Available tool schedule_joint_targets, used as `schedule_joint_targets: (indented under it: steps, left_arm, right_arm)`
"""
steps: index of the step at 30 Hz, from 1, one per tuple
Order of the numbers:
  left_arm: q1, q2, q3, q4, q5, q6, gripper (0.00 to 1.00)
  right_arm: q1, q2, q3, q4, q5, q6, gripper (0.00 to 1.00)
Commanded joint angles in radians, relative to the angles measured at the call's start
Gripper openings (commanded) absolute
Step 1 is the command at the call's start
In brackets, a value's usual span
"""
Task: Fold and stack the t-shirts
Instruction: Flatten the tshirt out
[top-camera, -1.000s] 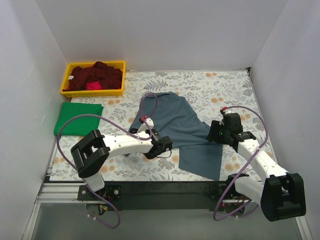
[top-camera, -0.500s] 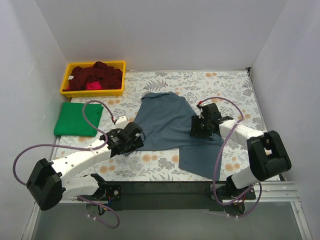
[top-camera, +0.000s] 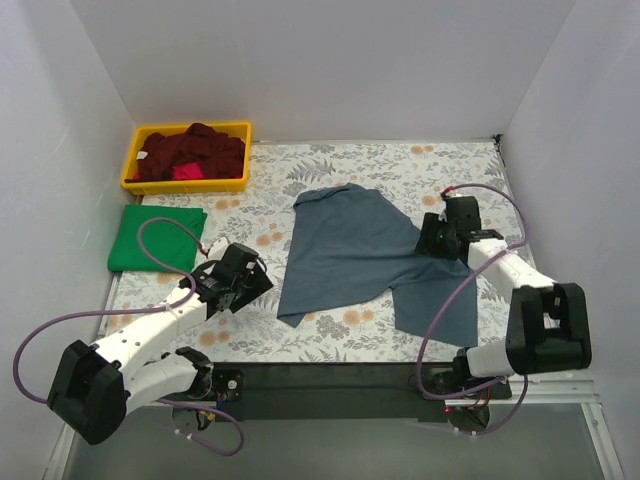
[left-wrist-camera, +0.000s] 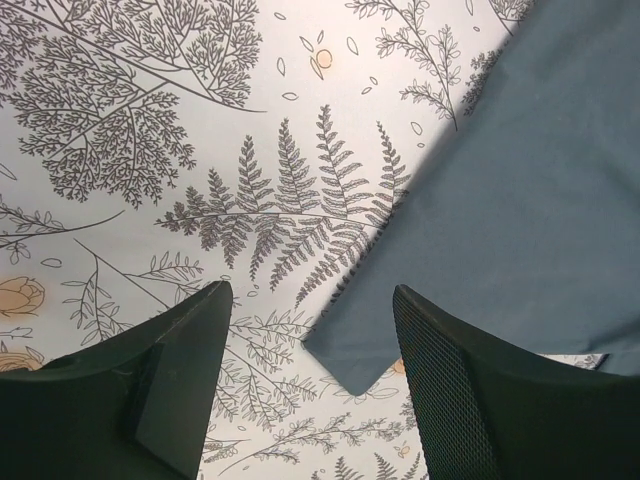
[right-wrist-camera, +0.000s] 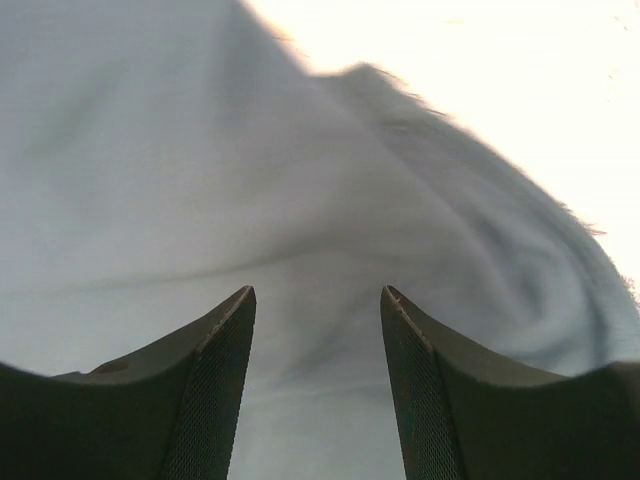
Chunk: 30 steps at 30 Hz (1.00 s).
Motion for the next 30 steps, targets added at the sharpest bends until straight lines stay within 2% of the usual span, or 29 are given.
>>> schedule_joint_targets:
  steps: [1, 2, 4, 6, 8, 9, 10, 11, 12, 15, 20, 25, 30]
  left_arm:
    - [0.004, 0.008, -0.002, 0.013, 0.032, 0.003, 0.64]
    - [0.004, 0.014, -0.001, 0.012, 0.033, 0.006, 0.64]
    - [0.006, 0.01, 0.007, -0.006, 0.015, 0.01, 0.64]
    - [0.007, -0.005, 0.03, -0.048, -0.025, 0.013, 0.63]
    - [0.01, -0.027, 0.05, -0.074, -0.084, 0.033, 0.63]
    - [0.025, -0.027, 0.067, -0.092, -0.098, 0.041, 0.62]
    - [0.111, -0.033, 0.088, -0.083, -0.123, 0.126, 0.62]
    - [0.136, -0.036, 0.099, -0.077, -0.12, 0.172, 0.63]
    - [0.16, -0.036, 0.099, -0.072, -0.112, 0.173, 0.63]
    - [0.245, -0.048, 0.108, -0.043, -0.102, 0.248, 0.63]
    - [0.363, -0.073, 0.056, 0.027, -0.085, 0.322, 0.64]
    - [0.389, -0.087, 0.027, 0.056, -0.06, 0.329, 0.64]
    - [0.392, -0.088, 0.029, 0.066, -0.053, 0.339, 0.64]
  right_arm:
    - [0.192, -0.169, 0.024, 0.034, -0.079, -0.082, 0.59]
    - [0.239, -0.181, 0.027, 0.041, -0.102, -0.085, 0.59]
    - [0.427, -0.187, 0.04, 0.065, -0.132, -0.067, 0.57]
    - [0.565, -0.154, 0.055, 0.101, -0.131, -0.056, 0.57]
    - [0.731, -0.083, 0.098, 0.121, -0.105, -0.065, 0.57]
    - [0.767, -0.024, 0.142, 0.118, -0.078, -0.064, 0.59]
    - [0.916, 0.123, 0.227, 0.111, -0.01, -0.039, 0.61]
    - [0.97, 0.182, 0.28, 0.105, 0.043, -0.039, 0.63]
    - [0.971, 0.182, 0.306, 0.096, 0.044, -0.039, 0.63]
    - [1.089, 0.296, 0.433, 0.03, 0.137, -0.07, 0.64]
    - [1.166, 0.46, 0.584, -0.039, 0.219, -0.127, 0.65]
    - [1.221, 0.596, 0.693, -0.166, 0.341, -0.128, 0.63]
    - [1.236, 0.636, 0.719, -0.217, 0.438, -0.098, 0.61]
